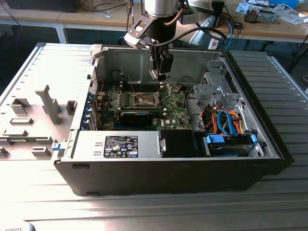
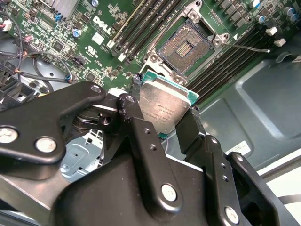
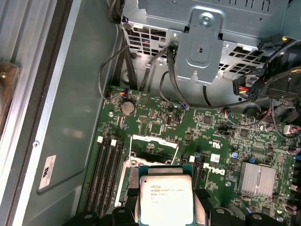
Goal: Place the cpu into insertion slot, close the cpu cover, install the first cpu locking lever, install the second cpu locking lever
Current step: 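Place the cpu into insertion slot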
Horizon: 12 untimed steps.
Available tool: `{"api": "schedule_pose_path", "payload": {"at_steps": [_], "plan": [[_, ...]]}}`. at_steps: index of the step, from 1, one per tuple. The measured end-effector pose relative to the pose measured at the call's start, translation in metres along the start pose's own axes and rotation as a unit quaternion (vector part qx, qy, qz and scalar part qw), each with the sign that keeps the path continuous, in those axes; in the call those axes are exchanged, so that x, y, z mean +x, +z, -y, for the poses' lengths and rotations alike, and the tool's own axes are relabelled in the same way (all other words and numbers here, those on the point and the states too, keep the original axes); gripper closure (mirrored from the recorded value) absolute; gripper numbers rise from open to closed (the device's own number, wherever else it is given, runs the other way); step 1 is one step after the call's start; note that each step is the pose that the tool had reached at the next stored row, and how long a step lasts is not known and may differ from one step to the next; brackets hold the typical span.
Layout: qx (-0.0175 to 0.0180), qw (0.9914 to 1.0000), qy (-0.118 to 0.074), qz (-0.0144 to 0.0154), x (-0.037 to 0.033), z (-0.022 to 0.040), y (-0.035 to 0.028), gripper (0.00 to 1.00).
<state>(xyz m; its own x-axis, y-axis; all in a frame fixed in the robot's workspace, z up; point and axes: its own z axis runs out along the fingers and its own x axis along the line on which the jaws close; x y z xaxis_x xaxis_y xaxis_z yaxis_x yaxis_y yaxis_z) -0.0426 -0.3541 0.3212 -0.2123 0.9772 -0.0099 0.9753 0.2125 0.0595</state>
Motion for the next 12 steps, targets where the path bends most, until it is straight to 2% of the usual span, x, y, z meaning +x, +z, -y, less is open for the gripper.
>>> {"api": "schedule_pose_path", "payload": {"at_steps": [12], "plan": [[0.0001,0.99998,0.006,0.0008,0.0000,0.0000,0.0006,0.46]]}}
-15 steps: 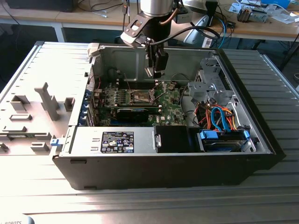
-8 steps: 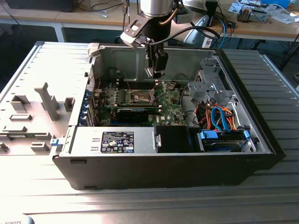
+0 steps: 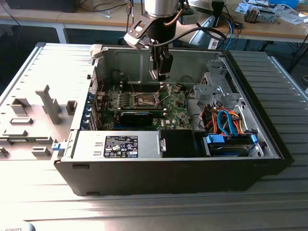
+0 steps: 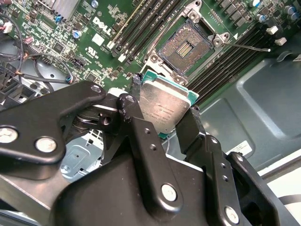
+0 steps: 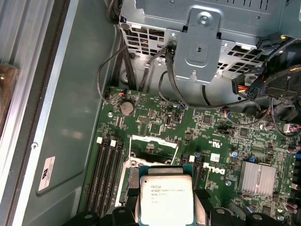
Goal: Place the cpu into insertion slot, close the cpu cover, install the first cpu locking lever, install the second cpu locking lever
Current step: 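Place the cpu into insertion slot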
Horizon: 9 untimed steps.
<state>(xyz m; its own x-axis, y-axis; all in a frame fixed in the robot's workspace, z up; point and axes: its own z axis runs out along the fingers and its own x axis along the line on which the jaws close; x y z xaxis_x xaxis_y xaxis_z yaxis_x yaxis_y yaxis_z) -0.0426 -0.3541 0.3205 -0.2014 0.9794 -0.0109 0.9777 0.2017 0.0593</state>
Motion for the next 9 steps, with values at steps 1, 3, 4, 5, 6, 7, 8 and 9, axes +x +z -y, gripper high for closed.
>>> {"api": "schedule_pose_path", "payload": {"at_steps": [1,3,4,5,6,7,8,9], "plan": [[0.0000,1.00000,0.000,0.0000,0.0000,0.0000,0.0000,0.46],[0.0000,1.00000,0.001,0.0001,0.0000,0.0000,0.0001,0.46],[0.0000,1.00000,0.001,0.0002,0.0000,0.0000,0.0002,0.46],[0.0000,1.00000,0.002,0.0003,0.0000,0.0000,0.0002,0.46],[0.0001,1.00000,0.002,0.0003,0.0000,0.0000,0.0003,0.46],[0.0001,0.99999,0.003,0.0004,0.0000,0.0000,0.0003,0.46],[0.0001,0.99999,0.004,0.0005,0.0000,0.0000,0.0004,0.46],[0.0001,0.99999,0.005,0.0005,0.0000,0.0000,0.0004,0.46]]}}
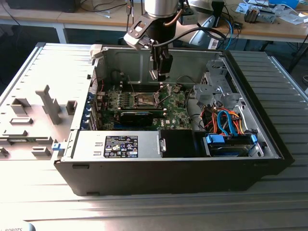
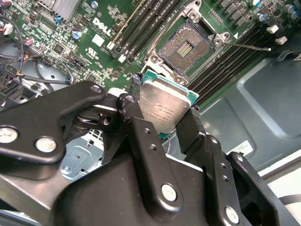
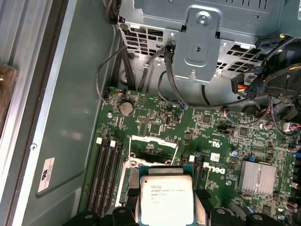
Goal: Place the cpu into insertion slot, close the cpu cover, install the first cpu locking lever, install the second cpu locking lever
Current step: 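Place the cpu into insertion slot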
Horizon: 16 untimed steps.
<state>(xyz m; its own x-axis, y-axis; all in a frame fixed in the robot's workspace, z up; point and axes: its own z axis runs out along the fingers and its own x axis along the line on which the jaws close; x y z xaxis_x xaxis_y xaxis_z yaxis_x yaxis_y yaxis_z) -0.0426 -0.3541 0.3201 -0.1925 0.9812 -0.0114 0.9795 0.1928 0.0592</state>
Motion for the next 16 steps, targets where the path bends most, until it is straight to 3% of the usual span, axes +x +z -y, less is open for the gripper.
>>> {"api": "schedule_pose_path", "payload": {"at_steps": [16], "plan": [[0.0004,0.99939,0.035,0.0022,0.0000,0.0002,0.0022,0.46]]}}
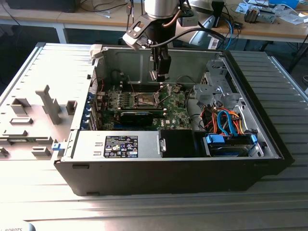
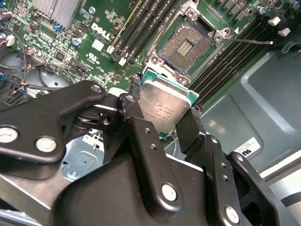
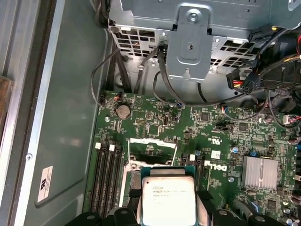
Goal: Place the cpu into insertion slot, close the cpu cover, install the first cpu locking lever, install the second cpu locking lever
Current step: 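Place the cpu into insertion slot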
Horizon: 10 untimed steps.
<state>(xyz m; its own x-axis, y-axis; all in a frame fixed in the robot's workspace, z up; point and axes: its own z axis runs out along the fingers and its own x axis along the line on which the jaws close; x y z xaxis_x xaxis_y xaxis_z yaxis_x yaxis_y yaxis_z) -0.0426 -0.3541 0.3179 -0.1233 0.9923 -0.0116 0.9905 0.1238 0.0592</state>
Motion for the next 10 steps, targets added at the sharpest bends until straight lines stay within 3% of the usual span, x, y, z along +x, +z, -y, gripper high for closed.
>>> {"api": "schedule_pose_path", "payload": {"at_steps": [10], "plan": [[0.0002,0.99983,0.019,0.0011,0.0000,0.0001,0.0012,0.46]]}}
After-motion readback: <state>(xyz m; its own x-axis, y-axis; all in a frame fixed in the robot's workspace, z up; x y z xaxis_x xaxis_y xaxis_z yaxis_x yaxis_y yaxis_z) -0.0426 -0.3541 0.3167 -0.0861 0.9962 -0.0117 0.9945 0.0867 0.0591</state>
